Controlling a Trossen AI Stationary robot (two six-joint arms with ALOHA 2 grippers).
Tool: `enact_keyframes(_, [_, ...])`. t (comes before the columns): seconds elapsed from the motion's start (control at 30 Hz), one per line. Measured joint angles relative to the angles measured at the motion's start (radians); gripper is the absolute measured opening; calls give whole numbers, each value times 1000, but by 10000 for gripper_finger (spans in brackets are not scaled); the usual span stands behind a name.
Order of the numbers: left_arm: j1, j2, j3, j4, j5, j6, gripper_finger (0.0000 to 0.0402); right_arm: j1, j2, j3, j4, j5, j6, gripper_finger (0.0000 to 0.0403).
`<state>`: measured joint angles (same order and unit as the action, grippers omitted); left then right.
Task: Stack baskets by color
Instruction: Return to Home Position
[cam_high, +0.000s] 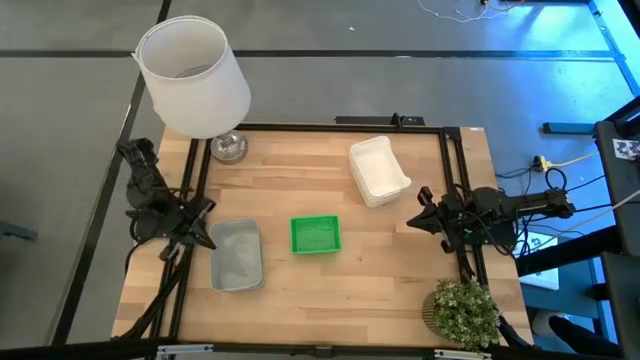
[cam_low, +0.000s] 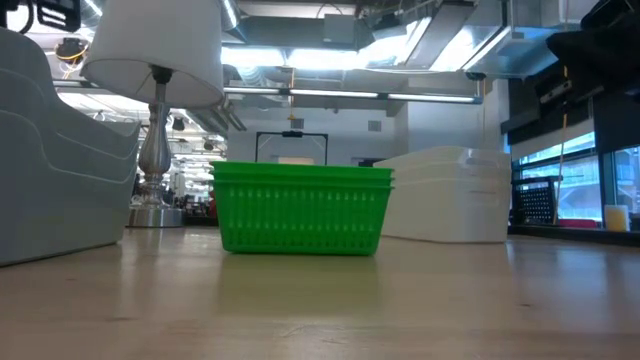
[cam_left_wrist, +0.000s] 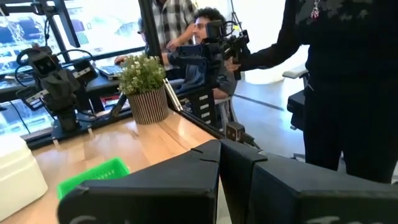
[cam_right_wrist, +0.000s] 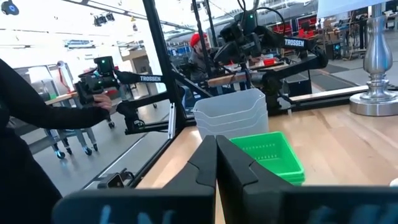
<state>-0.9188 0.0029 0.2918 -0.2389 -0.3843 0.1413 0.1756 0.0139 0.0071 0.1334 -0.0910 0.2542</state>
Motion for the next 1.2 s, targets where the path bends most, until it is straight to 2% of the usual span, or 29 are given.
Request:
enact_keyframes(0.17, [0,0,-75,77,-9,-5,0,0,0,0,-6,-11,-2,0])
enact_keyframes(0.7, [0,0,-219,166,-23,-1,0,0,0,0,-27,-35,-23,0])
enact_keyframes(0.83, [0,1,-264,251,-19,7,0,0,0,0,-48,-35,-23,0])
enact_keyframes(1.2, [0,2,-272,276,8,25,0,0,0,0,-50,-37,-23,0])
